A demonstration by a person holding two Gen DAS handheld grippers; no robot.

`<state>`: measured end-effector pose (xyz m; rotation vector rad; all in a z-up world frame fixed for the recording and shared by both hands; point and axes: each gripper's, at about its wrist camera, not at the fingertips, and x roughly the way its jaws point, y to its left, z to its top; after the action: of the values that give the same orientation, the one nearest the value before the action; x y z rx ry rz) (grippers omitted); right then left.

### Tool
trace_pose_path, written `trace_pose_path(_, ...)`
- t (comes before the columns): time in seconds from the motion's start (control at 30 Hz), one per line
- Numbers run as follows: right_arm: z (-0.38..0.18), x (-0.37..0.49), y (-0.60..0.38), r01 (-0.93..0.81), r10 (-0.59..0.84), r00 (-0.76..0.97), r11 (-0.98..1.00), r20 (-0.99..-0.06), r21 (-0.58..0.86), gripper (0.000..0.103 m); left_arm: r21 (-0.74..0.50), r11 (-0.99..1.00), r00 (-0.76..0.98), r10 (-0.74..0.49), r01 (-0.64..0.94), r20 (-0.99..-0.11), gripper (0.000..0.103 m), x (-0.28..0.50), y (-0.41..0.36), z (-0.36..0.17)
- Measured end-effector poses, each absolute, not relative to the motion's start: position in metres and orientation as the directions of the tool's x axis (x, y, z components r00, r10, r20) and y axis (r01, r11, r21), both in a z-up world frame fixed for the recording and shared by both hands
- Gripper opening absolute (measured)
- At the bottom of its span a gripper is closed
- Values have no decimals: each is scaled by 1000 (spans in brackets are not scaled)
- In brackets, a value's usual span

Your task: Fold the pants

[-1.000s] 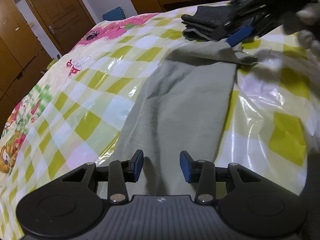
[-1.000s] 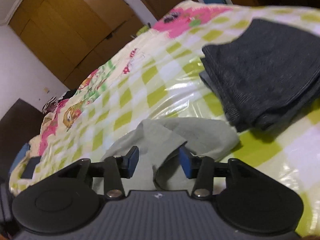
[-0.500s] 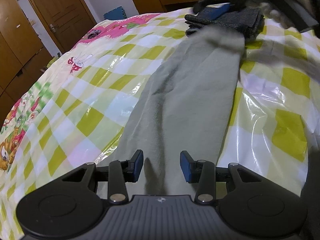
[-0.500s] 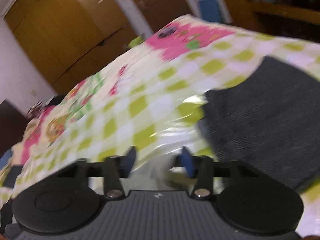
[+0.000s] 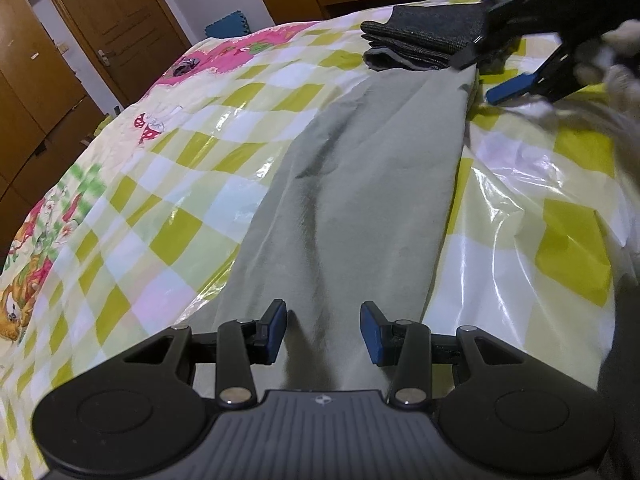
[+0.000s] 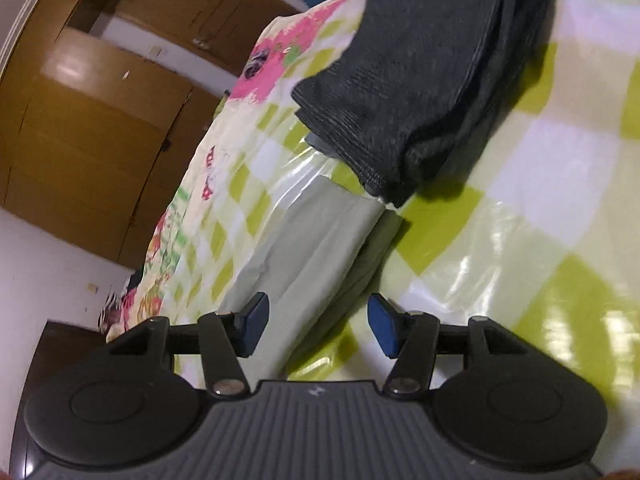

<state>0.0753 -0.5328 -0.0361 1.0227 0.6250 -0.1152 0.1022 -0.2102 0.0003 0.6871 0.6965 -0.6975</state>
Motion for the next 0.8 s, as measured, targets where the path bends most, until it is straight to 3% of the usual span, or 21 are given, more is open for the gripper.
trace_pose_path(0.17,-49,89,-532,388,152,856,442,-494,809,54,303,601,573,-326,740,-752,54,99,-198,2)
trace_pose_path(0.2,-51,89,-534,388,148,867,396,-475,832,43,303,603,574,-325,738,-752,55,99,-196,2)
trace_pose_path(0.23,-51,88,-536,369,159,880,362,-448,856,24,302,607,576,-324,735,-751,55,98,-194,2)
trace_pose_path(0.3,-50,83,-535,325,175,904,311,-390,893,10,295,615,577,-328,731,-748,55,98,-189,4)
trace_pose_path(0.37,-48,76,-532,280,170,923,314,-344,907,12,291,627,583,-326,723,-744,55,98,-183,5)
trace_pose_path(0.5,-63,91,-521,343,193,884,349,-425,872,23,291,643,592,-317,709,-741,55,99,-173,5)
trace_pose_path(0.57,-66,95,-519,330,175,893,370,-414,868,23,283,651,591,-317,705,-742,55,98,-169,6)
trace_pose_path(0.67,-75,96,-521,301,177,913,316,-367,900,17,284,659,596,-310,696,-741,55,95,-164,6)
trace_pose_path(0.7,-76,96,-523,295,186,917,279,-353,914,7,286,663,599,-308,692,-739,55,94,-162,7)
trace_pose_path(0.8,-59,84,-528,208,197,948,208,-249,956,5,282,675,607,-306,682,-734,55,96,-157,9)
